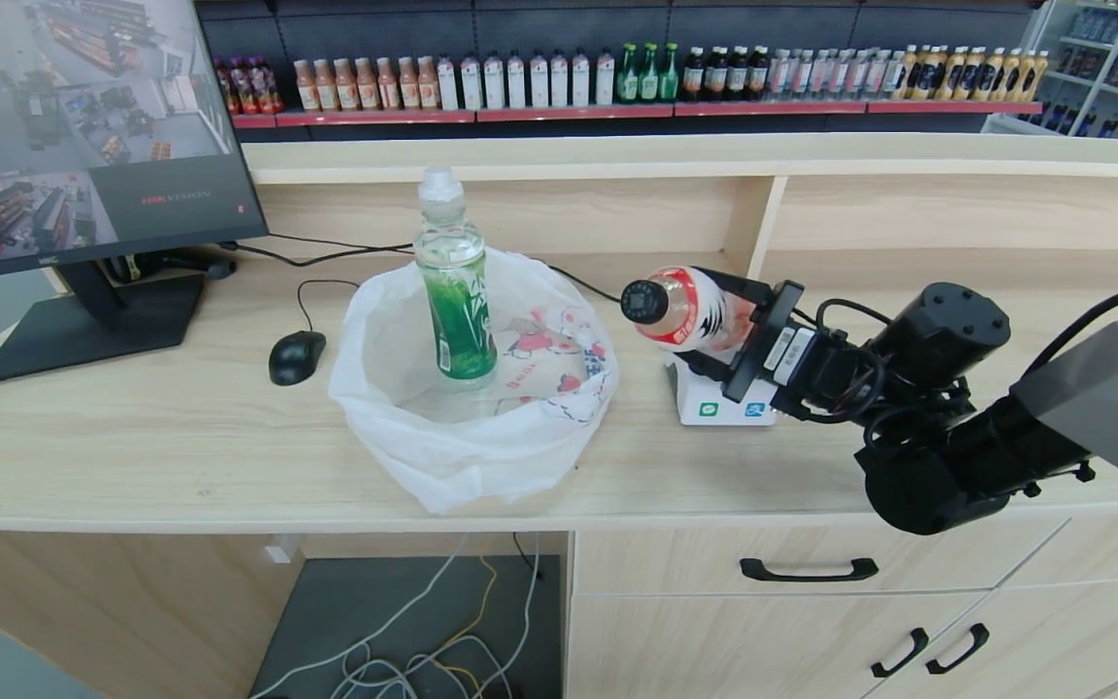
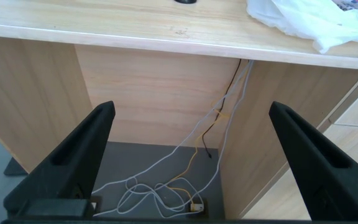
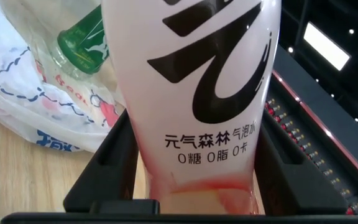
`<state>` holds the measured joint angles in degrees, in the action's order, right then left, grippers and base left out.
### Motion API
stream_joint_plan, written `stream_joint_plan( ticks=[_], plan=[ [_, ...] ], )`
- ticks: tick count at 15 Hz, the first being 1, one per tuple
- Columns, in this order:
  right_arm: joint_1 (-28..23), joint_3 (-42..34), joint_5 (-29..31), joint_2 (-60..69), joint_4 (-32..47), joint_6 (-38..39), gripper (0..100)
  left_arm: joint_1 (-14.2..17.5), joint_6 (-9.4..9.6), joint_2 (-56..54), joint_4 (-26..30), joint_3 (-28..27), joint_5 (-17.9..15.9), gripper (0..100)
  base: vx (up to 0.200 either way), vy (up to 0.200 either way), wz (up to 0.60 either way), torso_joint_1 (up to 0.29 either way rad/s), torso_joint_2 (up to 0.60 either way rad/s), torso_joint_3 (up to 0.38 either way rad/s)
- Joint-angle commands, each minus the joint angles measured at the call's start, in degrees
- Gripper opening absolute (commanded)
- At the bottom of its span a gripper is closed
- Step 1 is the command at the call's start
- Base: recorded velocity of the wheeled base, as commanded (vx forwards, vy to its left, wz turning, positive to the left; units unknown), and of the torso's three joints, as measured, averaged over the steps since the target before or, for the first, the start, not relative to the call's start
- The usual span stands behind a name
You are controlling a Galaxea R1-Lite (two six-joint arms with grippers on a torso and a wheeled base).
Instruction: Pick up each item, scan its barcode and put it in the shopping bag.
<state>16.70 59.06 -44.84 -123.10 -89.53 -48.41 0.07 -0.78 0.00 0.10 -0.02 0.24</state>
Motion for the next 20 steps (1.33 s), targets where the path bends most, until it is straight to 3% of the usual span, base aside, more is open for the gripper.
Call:
stream_joint_plan(
  ticks=[1, 5, 7, 8, 9, 14, 17, 20],
  plan=[
    [0.44, -1.14, 0.98, 2.51, -0.47, 0.51, 0, 0.01, -0.01, 0.00, -0.01, 0.02, 0.02, 100, 0.000, 0.000, 0.00, 0.000, 0.00, 0.000],
    [1.84, -2.20, 7.31, 8.84, -0.47, 7.01, 0, 0.01, -0.01, 0.00, -0.01, -0.06, 0.02, 100, 0.000, 0.000, 0.00, 0.000, 0.00, 0.000],
    [3.95, -3.16, 14.16, 11.39, -0.47, 11.85, 0, 0.01, -0.01, 0.00, -0.01, -0.06, 0.02, 100, 0.000, 0.000, 0.00, 0.000, 0.00, 0.000],
    [3.95, -3.16, 14.16, 11.39, -0.47, 11.85, 0, 0.01, -0.01, 0.00, -0.01, -0.06, 0.02, 100, 0.000, 0.000, 0.00, 0.000, 0.00, 0.000],
    [4.13, -3.25, 19.79, 12.62, -0.47, 16.15, 0, 0.01, -0.01, 0.00, -0.01, -0.06, -0.07, 100, 0.000, 0.000, 0.00, 0.000, 0.00, 0.000],
    [4.30, -5.19, 33.06, 15.52, -0.47, 28.81, 0, 0.01, -0.01, 0.00, -0.01, 0.02, 0.02, 100, 0.000, 0.000, 0.00, 0.000, 0.00, 0.000],
    [4.83, -5.27, 37.45, 16.31, -0.47, 35.05, 0, 0.01, -0.01, 0.00, -0.01, 0.02, 0.02, 100, 0.000, 0.000, 0.00, 0.000, 0.00, 0.000],
    [9.40, -6.77, 43.25, 16.49, -0.47, 42.08, 0, 0.01, -0.01, 0.00, -0.01, -0.06, -0.07, 100, 0.000, 0.000, 0.00, 0.000, 0.00, 0.000]
  ],
)
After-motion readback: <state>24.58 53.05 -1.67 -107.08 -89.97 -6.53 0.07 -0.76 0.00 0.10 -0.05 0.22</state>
